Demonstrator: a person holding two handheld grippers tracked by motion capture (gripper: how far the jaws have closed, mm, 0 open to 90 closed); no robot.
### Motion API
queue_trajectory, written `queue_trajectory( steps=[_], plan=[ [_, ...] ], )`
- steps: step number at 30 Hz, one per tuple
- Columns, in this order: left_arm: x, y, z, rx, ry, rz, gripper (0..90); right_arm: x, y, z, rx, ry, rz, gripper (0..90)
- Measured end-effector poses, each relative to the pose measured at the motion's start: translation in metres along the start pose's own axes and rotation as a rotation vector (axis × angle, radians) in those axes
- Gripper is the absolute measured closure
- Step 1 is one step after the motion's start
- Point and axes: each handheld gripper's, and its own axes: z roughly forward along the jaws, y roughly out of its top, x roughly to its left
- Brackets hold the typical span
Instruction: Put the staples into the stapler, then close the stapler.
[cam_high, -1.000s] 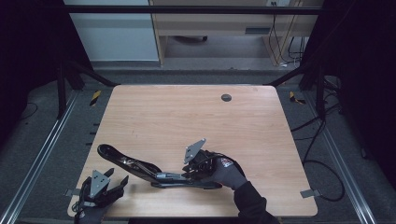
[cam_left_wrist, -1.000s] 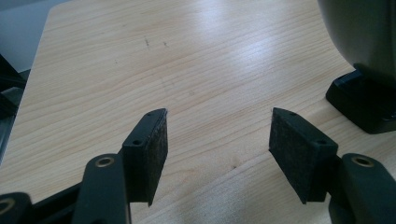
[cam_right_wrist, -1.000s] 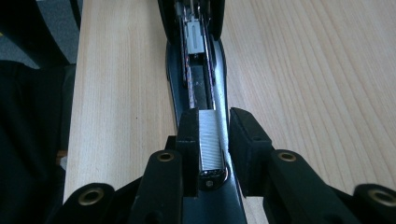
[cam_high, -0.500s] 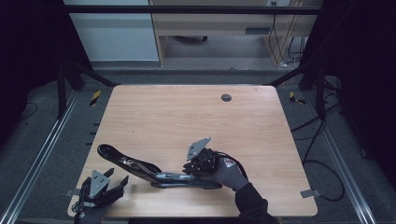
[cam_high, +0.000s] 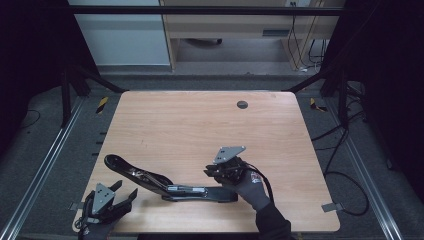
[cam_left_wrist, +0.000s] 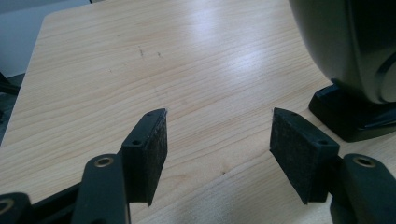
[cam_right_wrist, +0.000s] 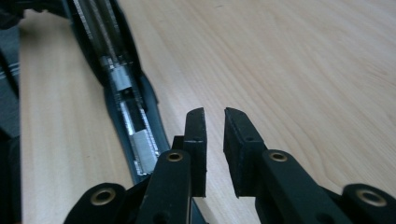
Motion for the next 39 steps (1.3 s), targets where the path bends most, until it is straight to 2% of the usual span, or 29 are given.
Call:
queue_trajectory(
  steps=[3,9,11,13,16,21,23,32,39],
  plan=[
    [0.0,0.001,-0.002,-0.007,-0.01,0.001,36.1,-0.002,-0.006,-0.003,-0.021,-0.051,0.036,76.5],
    [0.001,0.002,-0.006,-0.03,-0.031,-0.009,35.8,-0.006,-0.018,-0.013,-0.069,-0.118,0.092,73.8],
    [0.001,0.003,-0.007,-0.038,-0.034,-0.013,35.8,-0.007,-0.024,-0.015,-0.066,-0.129,0.109,72.3],
    [0.001,0.003,-0.007,-0.042,-0.04,-0.012,35.8,-0.008,-0.031,-0.018,-0.068,-0.16,0.104,72.2],
    [0.001,0.004,-0.008,-0.044,-0.05,-0.012,35.7,-0.01,-0.041,-0.024,-0.078,-0.198,0.127,71.7],
    [-0.001,0.006,-0.01,-0.043,-0.06,0.005,35.1,-0.012,-0.056,-0.034,-0.104,-0.246,0.184,70.1],
    [-0.001,0.008,-0.011,-0.046,-0.064,0.01,35.0,-0.011,-0.061,-0.036,-0.102,-0.267,0.182,69.8],
    [-0.002,0.012,-0.016,-0.053,-0.09,0.019,34.1,-0.003,-0.079,-0.041,-0.107,-0.287,0.201,69.6],
    [-0.003,0.017,-0.022,-0.075,-0.1,0.024,33.9,0.002,-0.088,-0.041,-0.086,-0.299,0.205,69.7]
  ],
)
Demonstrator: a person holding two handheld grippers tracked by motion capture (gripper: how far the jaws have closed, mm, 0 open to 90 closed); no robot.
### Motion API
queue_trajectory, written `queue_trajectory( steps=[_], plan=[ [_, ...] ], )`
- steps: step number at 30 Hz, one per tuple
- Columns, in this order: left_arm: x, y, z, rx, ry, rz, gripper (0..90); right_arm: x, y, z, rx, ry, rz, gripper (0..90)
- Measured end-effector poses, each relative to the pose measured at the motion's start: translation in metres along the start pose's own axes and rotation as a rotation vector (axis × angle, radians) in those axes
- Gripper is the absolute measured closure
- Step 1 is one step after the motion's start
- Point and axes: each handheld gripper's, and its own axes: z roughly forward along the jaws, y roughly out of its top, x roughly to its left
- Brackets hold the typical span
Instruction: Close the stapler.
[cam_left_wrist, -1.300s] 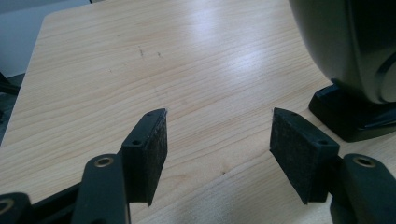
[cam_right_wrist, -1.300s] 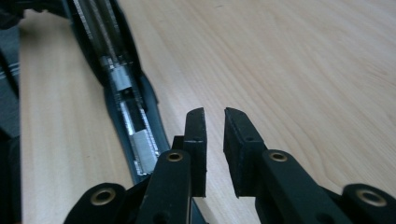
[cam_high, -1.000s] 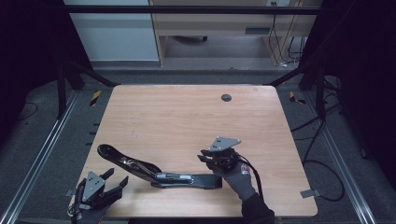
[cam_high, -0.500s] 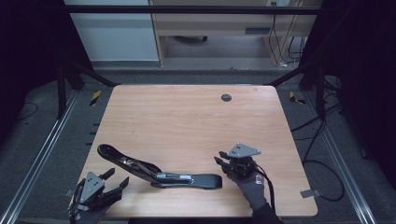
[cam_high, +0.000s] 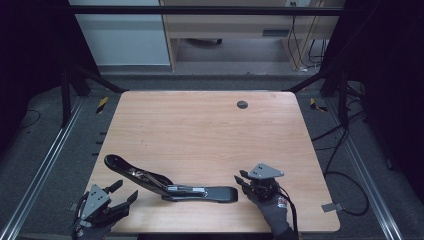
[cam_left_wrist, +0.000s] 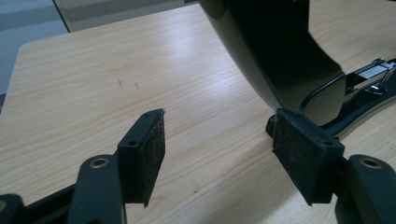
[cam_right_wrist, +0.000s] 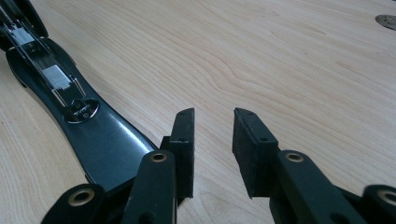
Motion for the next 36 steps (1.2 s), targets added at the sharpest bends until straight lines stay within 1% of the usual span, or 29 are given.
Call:
queue_trajectory(
  steps=[5,8,9,11,18,23,26,32,36],
  plan=[
    [-0.002,0.006,-0.005,-0.018,0.0,0.008,33.6,0.002,-0.006,-0.003,0.005,0.002,0.006,70.5],
    [-0.003,0.01,-0.008,-0.035,0.004,0.002,33.3,0.003,-0.011,-0.005,0.005,0.001,0.012,71.0],
    [-0.004,0.012,-0.009,-0.039,0.008,0.003,33.2,0.004,-0.013,-0.005,0.009,0.006,0.024,71.1],
    [-0.005,0.014,-0.01,-0.049,0.012,-0.007,32.9,0.005,-0.016,-0.006,0.01,0.009,0.029,72.4],
    [-0.007,0.023,-0.012,-0.073,0.005,-0.01,32.2,0.01,-0.021,-0.008,0.01,0.024,0.041,79.0],
    [-0.008,0.029,-0.01,-0.086,0.011,-0.017,32.0,0.013,-0.023,-0.009,0.013,0.044,0.052,85.3],
    [-0.009,0.034,-0.01,-0.102,0.012,-0.019,31.9,0.017,-0.024,-0.007,0.026,0.056,0.045,89.5],
    [-0.008,0.045,-0.013,-0.134,0.026,-0.013,31.9,0.023,-0.024,-0.004,0.032,0.074,0.044,90.0],
    [-0.006,0.048,-0.014,-0.142,0.034,-0.013,32.1,0.023,-0.024,-0.004,0.03,0.08,0.054,90.0]
  ],
)
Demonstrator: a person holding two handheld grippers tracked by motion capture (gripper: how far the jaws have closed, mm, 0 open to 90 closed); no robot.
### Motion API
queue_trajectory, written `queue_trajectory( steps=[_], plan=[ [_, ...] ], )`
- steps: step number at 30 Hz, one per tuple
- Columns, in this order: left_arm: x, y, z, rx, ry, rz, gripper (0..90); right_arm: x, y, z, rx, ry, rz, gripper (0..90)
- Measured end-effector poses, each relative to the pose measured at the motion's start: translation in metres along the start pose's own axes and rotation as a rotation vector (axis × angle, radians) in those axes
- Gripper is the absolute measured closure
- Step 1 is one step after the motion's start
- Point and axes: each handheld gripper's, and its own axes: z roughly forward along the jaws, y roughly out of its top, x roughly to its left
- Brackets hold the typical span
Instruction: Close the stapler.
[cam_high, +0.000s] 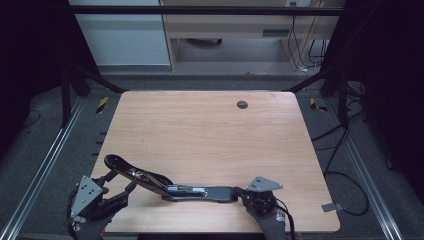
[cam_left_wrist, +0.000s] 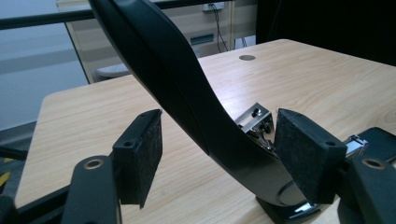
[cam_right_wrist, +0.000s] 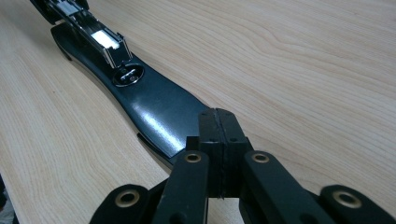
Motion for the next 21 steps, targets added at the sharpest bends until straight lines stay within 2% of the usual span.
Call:
queue_trajectory(
  steps=[12,21],
  plan=[
    [0.008,0.011,0.008,-0.014,0.017,-0.013,34.1,0.005,0.0,0.001,0.003,0.005,-0.006,90.0],
    [0.011,0.015,0.011,-0.029,0.02,-0.038,40.5,0.008,0.001,0.004,0.006,0.013,-0.005,90.0]
  ],
)
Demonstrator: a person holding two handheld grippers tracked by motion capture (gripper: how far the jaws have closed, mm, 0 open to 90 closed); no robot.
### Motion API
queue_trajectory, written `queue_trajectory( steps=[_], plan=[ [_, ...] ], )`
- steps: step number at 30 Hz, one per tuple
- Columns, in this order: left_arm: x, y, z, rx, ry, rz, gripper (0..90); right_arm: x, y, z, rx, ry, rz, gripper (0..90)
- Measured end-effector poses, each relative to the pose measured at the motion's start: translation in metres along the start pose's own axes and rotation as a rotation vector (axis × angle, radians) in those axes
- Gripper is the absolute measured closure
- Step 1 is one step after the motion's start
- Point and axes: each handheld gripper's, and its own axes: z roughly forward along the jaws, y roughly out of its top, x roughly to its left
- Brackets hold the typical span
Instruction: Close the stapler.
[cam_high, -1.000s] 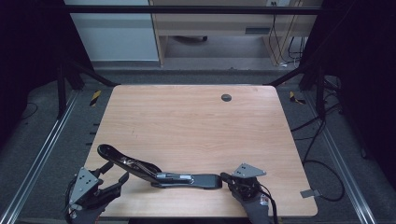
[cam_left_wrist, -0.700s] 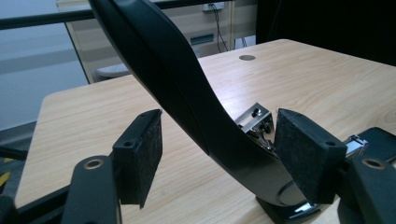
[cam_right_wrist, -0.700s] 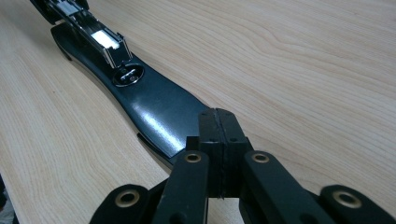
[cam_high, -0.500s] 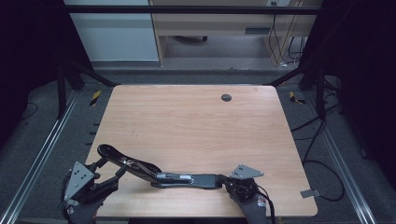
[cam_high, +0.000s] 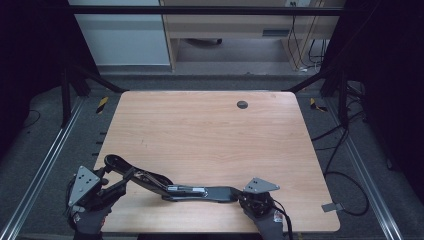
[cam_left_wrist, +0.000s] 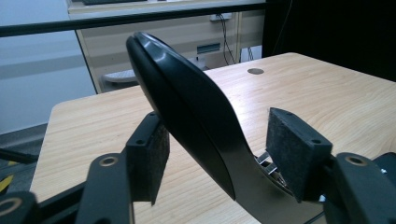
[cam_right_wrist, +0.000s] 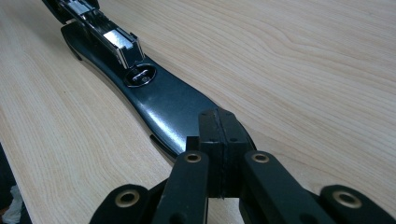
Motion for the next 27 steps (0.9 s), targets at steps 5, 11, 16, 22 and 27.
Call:
queue_trajectory(
  steps=[5,11,16,22,27],
  plan=[
    [0.001,0.0,0.0,-0.005,0.008,-0.013,45.8,0.001,0.0,0.002,0.005,0.003,-0.002,90.0],
    [0.001,0.0,0.0,-0.013,0.014,-0.03,49.8,0.002,0.0,0.008,0.013,0.009,-0.001,90.0],
    [0.002,0.0,0.0,-0.01,0.008,-0.041,50.6,0.003,0.0,0.012,0.022,0.011,-0.004,90.0],
    [0.001,0.001,0.0,-0.012,0.006,-0.053,51.3,0.001,-0.001,0.013,0.025,0.005,0.0,90.0],
    [0.0,0.002,-0.001,-0.013,0.006,-0.048,51.8,0.002,-0.001,0.015,0.027,0.007,0.005,90.0]
  ],
)
